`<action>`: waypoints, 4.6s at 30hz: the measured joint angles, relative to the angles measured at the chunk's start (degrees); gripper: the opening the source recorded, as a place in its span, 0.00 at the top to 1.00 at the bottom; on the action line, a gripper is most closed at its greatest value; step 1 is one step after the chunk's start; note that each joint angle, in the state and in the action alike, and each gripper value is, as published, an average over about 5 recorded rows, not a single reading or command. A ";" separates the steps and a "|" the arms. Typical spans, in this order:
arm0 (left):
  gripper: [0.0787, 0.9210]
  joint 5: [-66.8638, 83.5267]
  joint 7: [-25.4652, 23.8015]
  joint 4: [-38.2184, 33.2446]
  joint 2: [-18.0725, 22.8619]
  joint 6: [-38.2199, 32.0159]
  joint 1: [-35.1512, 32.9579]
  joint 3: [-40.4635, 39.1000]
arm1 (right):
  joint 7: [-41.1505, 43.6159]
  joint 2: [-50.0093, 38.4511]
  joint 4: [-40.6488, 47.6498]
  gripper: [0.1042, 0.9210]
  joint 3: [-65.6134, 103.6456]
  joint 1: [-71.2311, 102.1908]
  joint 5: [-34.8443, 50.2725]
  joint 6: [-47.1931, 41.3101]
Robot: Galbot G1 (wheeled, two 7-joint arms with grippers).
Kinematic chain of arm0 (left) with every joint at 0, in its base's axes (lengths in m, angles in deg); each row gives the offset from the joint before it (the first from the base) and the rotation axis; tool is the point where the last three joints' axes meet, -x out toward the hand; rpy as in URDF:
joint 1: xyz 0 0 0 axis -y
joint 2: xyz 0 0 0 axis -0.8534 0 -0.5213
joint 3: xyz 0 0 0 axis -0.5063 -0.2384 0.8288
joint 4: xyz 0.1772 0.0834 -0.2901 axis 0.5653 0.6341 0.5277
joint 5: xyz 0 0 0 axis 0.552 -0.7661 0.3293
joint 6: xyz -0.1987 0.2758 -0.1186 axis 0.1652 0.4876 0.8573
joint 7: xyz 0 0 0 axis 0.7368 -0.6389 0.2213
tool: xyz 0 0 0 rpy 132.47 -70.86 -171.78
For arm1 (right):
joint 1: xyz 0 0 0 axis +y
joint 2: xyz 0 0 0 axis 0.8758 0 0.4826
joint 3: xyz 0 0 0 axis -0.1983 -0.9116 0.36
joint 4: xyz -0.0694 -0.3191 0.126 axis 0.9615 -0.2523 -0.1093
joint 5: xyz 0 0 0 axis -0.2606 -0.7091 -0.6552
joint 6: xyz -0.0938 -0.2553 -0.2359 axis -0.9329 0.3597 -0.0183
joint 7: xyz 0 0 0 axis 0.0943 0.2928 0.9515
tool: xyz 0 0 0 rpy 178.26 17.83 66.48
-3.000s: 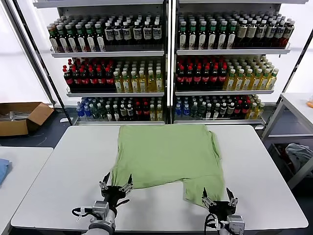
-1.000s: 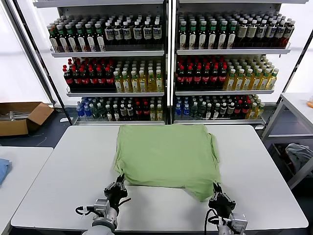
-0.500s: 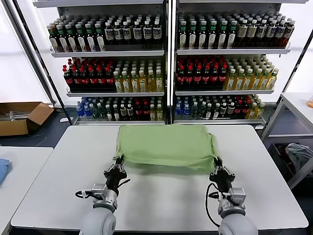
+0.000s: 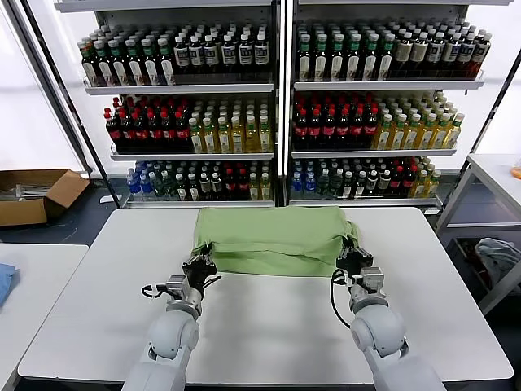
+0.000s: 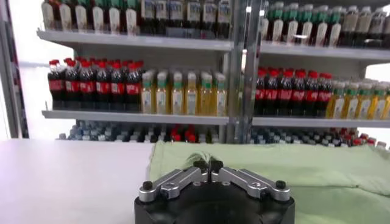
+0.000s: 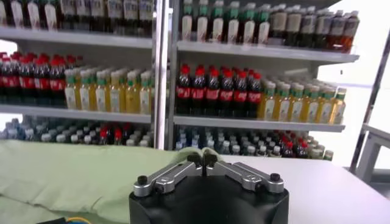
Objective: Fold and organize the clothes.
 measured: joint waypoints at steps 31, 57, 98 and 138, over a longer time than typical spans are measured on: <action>0.13 -1.67 5.35 -1.35 0.39 8.83 1.96 1.42 | -11.44 5.18 -0.66 0.12 2.04 -2.77 13.51 -1.16; 0.12 -5.18 4.67 -1.20 -0.68 10.16 -1.29 2.24 | -12.19 -0.54 -4.47 0.12 4.02 6.45 8.54 -8.61; 0.99 -7.25 2.96 -3.26 -2.21 8.71 -5.77 2.94 | -10.05 -1.44 -12.35 0.98 5.66 16.48 7.46 -8.36; 0.63 -10.74 6.71 -39.04 -0.74 8.34 -44.81 3.15 | -16.55 -5.32 -37.48 0.42 9.89 45.18 3.18 -5.12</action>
